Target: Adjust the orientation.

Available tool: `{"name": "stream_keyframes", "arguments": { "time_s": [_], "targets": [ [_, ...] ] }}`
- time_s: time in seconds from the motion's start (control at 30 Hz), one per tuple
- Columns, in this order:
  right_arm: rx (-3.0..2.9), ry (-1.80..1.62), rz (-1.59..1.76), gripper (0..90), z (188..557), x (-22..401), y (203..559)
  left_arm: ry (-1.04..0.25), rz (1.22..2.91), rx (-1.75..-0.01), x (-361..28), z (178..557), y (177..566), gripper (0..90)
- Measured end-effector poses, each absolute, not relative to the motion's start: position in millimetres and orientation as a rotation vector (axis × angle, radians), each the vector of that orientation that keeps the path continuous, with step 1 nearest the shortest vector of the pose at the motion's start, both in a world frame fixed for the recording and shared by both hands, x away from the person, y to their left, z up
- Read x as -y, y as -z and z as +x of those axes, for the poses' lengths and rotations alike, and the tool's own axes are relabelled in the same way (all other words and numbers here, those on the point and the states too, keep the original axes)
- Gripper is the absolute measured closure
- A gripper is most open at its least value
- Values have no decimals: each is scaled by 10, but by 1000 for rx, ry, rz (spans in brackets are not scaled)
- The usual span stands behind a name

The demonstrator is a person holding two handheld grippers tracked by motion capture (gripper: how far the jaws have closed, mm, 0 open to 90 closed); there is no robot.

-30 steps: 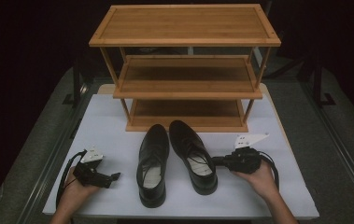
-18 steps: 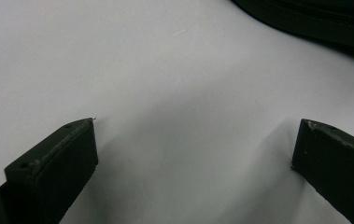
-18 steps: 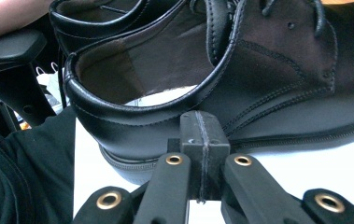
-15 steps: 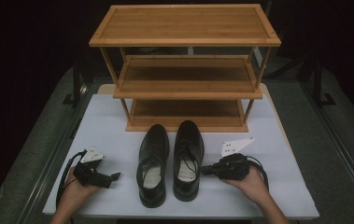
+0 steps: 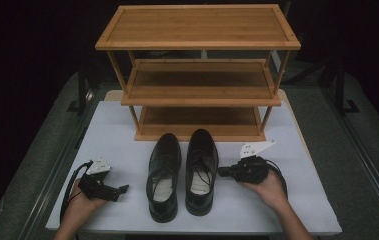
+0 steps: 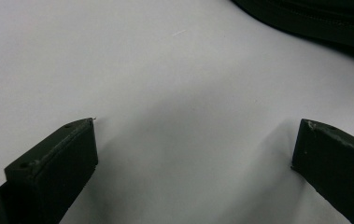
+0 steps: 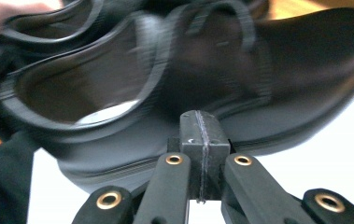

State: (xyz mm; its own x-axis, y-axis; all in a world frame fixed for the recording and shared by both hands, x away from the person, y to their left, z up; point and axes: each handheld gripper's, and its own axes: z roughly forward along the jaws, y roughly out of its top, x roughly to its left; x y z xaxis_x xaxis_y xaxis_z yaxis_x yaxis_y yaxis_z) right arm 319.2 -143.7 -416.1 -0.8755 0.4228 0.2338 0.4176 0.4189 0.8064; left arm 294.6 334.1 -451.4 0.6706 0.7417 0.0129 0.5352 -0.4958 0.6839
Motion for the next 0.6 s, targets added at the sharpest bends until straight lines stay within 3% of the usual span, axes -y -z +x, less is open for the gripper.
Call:
{"name": "stream_keyframes", "arguments": {
  "time_s": [0.37,0.6],
  "targets": [
    [-2601,-1426,941,897,3688,1415,4404,-404,2221,-979,-3342,2946,4514,0],
    [-2634,-1409,907,898,3693,1332,4441,-404,2222,-979,-3341,2947,4514,0]
  ]
}}
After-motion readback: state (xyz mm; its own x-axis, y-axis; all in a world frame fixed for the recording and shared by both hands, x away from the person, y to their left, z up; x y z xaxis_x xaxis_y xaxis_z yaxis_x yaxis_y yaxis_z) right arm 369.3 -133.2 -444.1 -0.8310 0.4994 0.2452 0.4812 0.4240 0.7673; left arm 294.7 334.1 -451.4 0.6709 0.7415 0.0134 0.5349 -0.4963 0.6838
